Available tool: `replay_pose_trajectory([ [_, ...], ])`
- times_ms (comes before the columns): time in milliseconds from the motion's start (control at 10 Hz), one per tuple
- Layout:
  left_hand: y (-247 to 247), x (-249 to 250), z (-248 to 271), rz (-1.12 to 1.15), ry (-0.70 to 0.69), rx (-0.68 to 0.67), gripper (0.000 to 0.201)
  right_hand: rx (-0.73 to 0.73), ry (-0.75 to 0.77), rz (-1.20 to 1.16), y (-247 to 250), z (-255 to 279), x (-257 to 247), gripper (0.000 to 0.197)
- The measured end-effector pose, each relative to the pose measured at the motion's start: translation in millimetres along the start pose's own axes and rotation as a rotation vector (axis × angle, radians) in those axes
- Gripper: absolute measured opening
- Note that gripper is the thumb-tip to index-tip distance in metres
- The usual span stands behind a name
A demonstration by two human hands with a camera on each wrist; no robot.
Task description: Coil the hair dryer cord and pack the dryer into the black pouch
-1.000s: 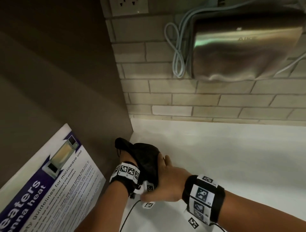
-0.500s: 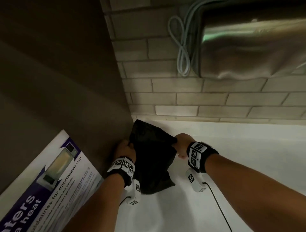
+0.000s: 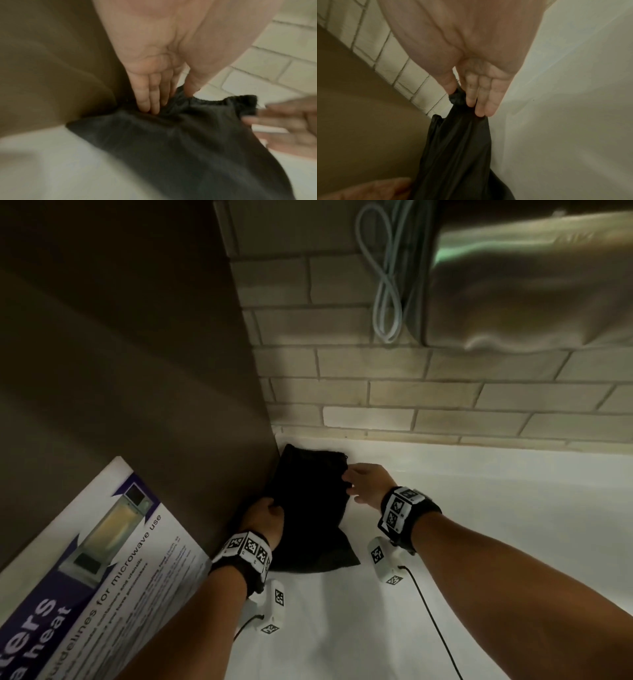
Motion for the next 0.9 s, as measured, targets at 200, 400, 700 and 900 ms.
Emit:
replay_pose_trajectory([
  [200, -29, -20, 22, -0.09, -0.048, -0.176, 0.058, -0.034, 0.084, 0.061, 1, 8, 5, 0.057],
  [400, -39, -20, 36, -0.208, -0.223, -0.212, 0.076, 0.038, 0.158, 0.042, 40, 48, 3, 0.026],
  [700, -50, -11, 42, -0.262, -0.263, -0.19, 0.064, 0.111, 0.275, 0.141, 114, 139, 2, 0.015],
  [900, -51, 16, 61, -0.314, -0.302, -0.032, 0.056, 0.213, 0.394, 0.183, 167, 214, -15, 0.019],
])
Point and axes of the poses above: each hand's wrist, its own z-axis away from the middle knuckle, its own y-axis out of the back of the hand, x = y × z, the point moved 5 cm from there along -z, towards the middle knuckle, and after that the axes turned 5 degrees about z, right-handed, at the moved point
